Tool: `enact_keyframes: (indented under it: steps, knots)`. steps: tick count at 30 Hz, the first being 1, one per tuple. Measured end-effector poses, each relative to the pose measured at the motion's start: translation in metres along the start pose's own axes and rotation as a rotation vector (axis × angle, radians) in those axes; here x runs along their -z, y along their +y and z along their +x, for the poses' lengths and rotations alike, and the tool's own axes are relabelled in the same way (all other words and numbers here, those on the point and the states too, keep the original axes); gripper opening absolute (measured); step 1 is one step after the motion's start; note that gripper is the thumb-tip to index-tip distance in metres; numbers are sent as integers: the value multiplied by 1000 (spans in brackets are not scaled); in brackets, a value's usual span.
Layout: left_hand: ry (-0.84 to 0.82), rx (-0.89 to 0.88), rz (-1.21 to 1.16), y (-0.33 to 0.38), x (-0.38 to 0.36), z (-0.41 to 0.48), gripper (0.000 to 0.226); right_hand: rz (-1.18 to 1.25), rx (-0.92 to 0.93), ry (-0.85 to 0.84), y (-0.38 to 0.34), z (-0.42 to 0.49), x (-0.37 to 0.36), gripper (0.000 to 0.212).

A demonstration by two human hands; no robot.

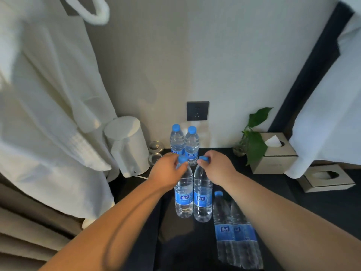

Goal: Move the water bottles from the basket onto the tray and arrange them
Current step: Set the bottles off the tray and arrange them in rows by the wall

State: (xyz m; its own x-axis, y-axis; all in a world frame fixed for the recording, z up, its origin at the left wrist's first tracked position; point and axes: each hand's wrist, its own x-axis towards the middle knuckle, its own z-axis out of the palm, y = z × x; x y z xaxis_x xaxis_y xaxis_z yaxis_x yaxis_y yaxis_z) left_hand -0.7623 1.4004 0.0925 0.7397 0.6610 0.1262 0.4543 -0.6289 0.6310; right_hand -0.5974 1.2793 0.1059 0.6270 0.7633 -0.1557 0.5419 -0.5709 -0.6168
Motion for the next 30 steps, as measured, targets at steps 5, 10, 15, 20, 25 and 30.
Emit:
enact_keyframes:
  steps: [5, 10, 15, 20, 25, 30]
  knots:
    - [115, 10, 23, 1, 8, 18, 20, 40, -9, 149, 1, 18, 10, 23]
    - [184, 38, 61, -3, 13, 36, 23, 132, 18, 237, 4, 35, 10, 18]
    - [196, 55, 75, -11, 17, 50, 21, 166, 35, 274, 7, 55, 10, 9]
    - [181, 59, 31, -22, 15, 62, 20, 169, 17, 293, 10, 76, 5, 11]
    - [152, 89, 23, -24, 11, 69, 23, 164, 32, 276, 9, 94, 4, 14]
    - [144, 134, 34, -22, 4, 69, 28, 176, 22, 280, 13, 93, 0, 19]
